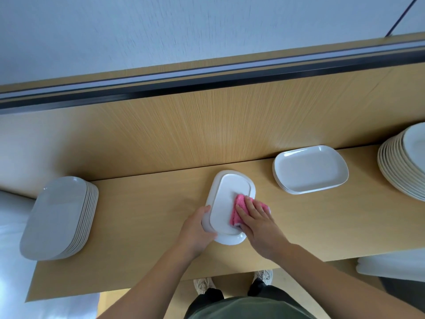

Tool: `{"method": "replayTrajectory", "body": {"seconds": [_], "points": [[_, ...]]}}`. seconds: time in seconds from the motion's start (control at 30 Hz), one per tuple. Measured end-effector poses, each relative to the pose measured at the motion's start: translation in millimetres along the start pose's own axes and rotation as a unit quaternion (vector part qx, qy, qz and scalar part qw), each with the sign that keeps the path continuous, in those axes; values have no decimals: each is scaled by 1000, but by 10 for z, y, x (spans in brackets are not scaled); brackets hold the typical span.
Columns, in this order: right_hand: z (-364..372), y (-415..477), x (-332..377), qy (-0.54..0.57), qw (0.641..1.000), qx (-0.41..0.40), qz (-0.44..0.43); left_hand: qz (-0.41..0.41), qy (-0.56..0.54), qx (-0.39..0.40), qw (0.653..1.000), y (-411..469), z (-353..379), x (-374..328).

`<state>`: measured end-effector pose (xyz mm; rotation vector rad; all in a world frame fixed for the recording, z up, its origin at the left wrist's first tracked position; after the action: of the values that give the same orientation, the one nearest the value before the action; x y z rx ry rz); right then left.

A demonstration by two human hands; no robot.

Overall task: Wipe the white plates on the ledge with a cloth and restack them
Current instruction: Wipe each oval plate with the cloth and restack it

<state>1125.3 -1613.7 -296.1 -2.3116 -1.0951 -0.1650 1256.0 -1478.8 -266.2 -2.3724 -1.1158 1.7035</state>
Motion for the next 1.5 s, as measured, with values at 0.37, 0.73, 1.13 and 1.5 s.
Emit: {"method": "replayTrajectory", "body": {"seconds": [0.37,0.73,1.13,1.5], "points": [[60,-165,97,92,995,20,-41,-23,-64,7,998,77,49,25],[-103,-36,96,-13,995,28,-94,7,-39,33,999,181,11,-29],[-212,196,171,-79,996,51,-5,24,-47,30,998,260,9,-11],[-423,609,165,-3,999,29,35,5,-50,56,997,291,91,37]]}}
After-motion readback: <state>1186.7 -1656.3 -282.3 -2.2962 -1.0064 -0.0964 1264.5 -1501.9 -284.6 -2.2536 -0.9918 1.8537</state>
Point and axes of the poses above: each hand's wrist, its own y-axis towards the middle knuckle, its own z-axis out of the palm, x = y × z, the point moved 6 cm from there along y, towards the middle knuckle, and after that the axes turned 12 degrees about z, right-handed, at the moved point
